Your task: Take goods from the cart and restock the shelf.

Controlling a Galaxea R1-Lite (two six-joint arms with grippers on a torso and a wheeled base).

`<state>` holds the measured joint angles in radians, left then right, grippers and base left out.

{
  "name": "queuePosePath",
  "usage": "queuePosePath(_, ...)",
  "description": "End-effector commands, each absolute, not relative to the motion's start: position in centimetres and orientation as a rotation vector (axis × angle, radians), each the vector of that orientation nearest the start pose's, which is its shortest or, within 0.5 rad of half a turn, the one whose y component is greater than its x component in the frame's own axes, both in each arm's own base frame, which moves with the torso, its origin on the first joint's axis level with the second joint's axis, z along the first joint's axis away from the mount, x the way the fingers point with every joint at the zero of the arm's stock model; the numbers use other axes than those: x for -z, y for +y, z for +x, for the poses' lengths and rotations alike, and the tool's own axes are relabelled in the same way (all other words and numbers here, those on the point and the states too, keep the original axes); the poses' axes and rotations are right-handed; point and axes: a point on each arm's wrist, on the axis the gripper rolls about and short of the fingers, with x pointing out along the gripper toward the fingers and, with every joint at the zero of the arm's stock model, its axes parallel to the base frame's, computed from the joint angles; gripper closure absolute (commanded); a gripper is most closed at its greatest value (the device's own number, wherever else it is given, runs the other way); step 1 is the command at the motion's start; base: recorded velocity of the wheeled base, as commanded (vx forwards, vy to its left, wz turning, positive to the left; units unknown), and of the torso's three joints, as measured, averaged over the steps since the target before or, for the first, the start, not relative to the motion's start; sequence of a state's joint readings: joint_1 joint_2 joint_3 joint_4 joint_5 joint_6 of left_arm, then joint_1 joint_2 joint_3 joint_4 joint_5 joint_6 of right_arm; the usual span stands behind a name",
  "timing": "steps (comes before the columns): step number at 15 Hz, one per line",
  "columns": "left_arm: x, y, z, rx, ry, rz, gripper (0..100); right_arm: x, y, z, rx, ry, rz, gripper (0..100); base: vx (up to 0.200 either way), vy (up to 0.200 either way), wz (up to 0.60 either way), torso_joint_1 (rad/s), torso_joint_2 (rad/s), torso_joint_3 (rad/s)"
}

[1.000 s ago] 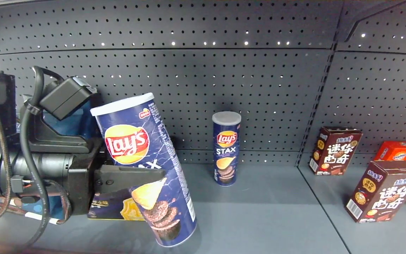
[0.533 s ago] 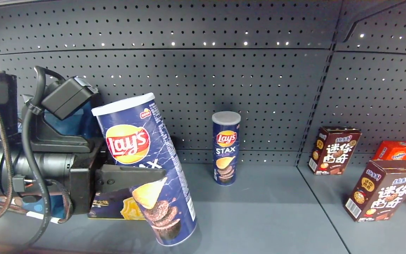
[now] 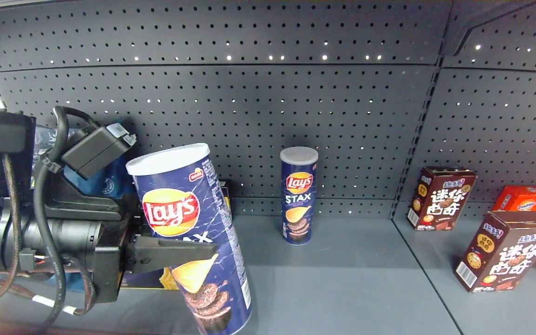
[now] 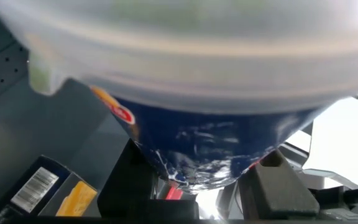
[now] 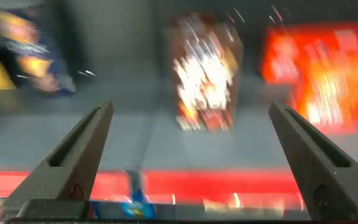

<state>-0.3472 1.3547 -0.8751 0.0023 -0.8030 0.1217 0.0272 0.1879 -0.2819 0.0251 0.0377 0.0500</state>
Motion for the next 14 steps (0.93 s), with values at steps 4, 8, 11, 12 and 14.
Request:
queuePosePath(4,-23.4,-8.8,19.4,1.156,0.431,-0.008,100,-22.6,0.9,2.9,-0.366,0.071,-0.101,0,0.0,0.0,0.0,0.0,0.0,0.0)
queuePosePath(8,-23.3,-8.8,19.4,1.156,0.433,-0.009,100,-23.1,3.9,9.9,-0.606,0.263,-0.157,0,0.0,0.0,0.0,0.0,0.0,0.0)
queuePosePath(11,-23.3,-8.7,19.4,1.156,0.436,-0.011,100,-23.2,8.0,15.6,-0.615,0.221,-0.191,0,0.0,0.0,0.0,0.0,0.0,0.0)
queuePosePath(12,-23.3,-8.7,19.3,1.156,0.435,-0.01,100,-23.4,9.1,17.1,-0.628,0.189,-0.189,0,0.0,0.0,0.0,0.0,0.0,0.0)
queuePosePath(14,-23.4,-8.7,19.4,1.156,0.429,-0.009,100,-23.4,11.5,19.4,-0.682,0.213,-0.2,0,0.0,0.0,0.0,0.0,0.0,0.0)
